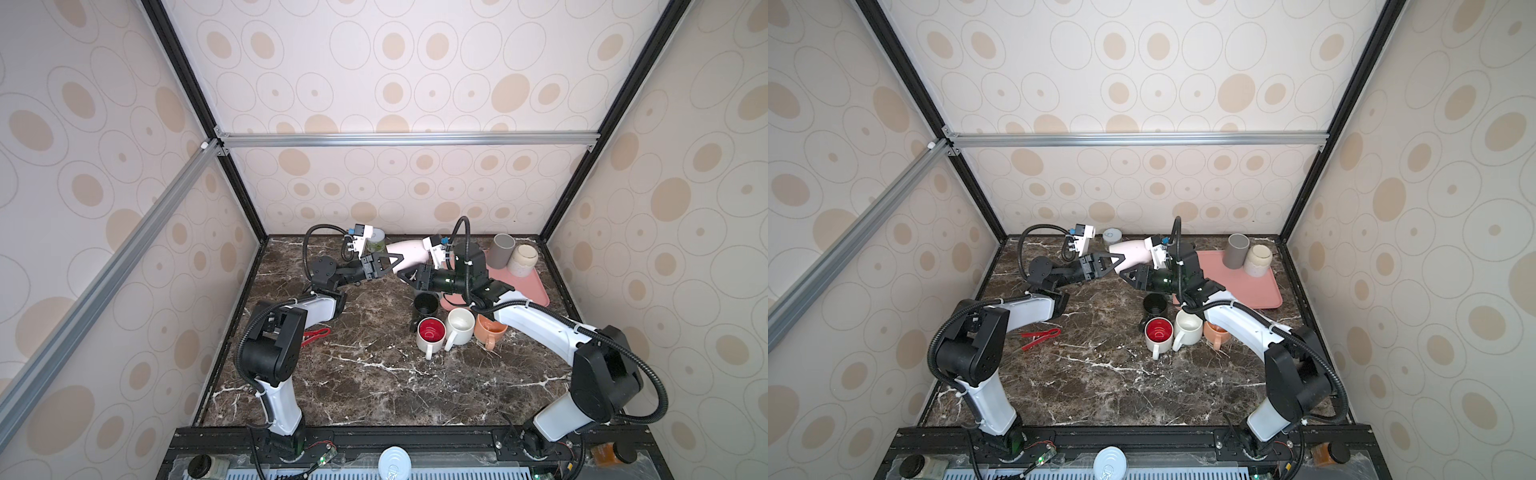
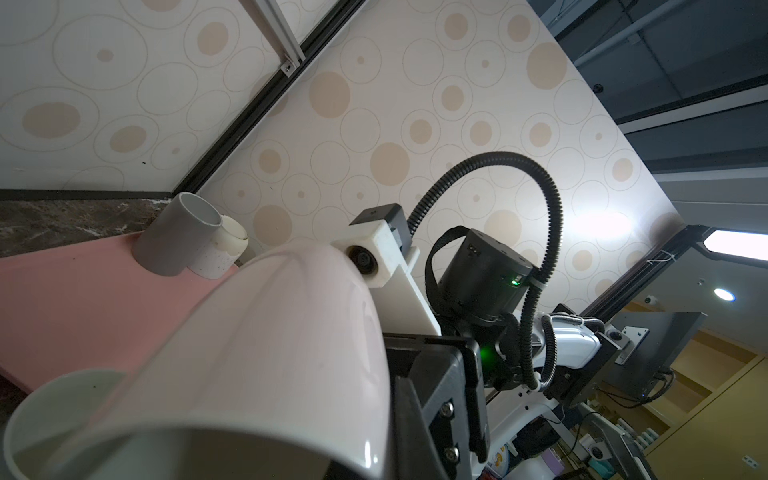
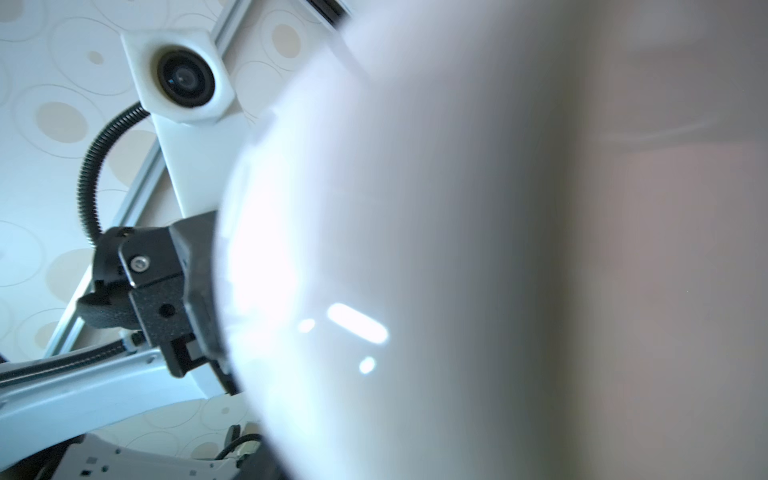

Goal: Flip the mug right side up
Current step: 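Close the left gripper on the pink mug's rim and open the right gripper, then lower the pink mug upright beside the white mug while the right gripper withdraws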

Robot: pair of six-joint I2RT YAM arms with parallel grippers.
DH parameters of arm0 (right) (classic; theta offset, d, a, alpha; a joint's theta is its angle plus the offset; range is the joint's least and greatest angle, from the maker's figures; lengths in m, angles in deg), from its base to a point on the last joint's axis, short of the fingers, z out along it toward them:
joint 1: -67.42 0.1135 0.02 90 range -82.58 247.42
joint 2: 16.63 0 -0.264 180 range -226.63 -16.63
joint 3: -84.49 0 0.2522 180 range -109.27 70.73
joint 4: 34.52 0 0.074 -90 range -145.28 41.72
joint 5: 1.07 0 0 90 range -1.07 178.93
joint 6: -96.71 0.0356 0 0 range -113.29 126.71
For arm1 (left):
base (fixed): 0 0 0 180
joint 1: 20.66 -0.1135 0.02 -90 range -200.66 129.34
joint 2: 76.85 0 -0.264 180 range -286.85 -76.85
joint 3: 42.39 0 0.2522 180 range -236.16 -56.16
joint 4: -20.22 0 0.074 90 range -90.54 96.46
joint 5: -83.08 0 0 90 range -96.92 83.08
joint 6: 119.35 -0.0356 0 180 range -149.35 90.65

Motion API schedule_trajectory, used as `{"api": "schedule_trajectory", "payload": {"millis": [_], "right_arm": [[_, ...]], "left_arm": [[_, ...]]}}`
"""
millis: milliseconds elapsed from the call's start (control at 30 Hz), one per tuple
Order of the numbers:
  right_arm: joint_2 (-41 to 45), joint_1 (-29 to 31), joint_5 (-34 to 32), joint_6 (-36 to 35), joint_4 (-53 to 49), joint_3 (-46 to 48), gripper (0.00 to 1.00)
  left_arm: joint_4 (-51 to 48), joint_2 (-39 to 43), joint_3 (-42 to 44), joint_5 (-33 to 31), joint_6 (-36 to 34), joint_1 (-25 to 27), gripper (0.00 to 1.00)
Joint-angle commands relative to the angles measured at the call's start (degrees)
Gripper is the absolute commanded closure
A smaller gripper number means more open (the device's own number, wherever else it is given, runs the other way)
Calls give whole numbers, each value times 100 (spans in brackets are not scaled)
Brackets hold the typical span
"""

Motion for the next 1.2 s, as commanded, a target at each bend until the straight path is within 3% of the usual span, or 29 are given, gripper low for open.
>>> {"api": "schedule_trajectory", "payload": {"millis": [0, 267, 400, 600, 700, 1000, 1167], "right_arm": [[203, -29, -975, -377, -882, 204, 52], [621, -24, -2087, -736, -1835, 216, 52], [725, -25, -2668, -895, -2405, 43, 52], [895, -20, -3452, -1099, -2982, -106, 51], [1007, -33, -3740, -1126, -3082, -93, 51], [1238, -34, -4308, -1002, -3325, 140, 51], [1191, -33, -4333, -1029, -3484, 92, 50]], "left_arm": [[-73, 385, -87, -22, -518, 30, 100], [-1759, 741, -136, -152, -1723, 31, 100], [-3385, 996, -326, -395, -2891, 26, 100], [-6718, 1294, -1026, -1541, -5157, 81, 100], [-7762, 1338, -1268, -2225, -5906, 190, 100], [-9322, 1059, -1904, -4045, -7092, 822, 100], [-9788, 626, -2336, -4570, -7432, 1071, 100]]}}
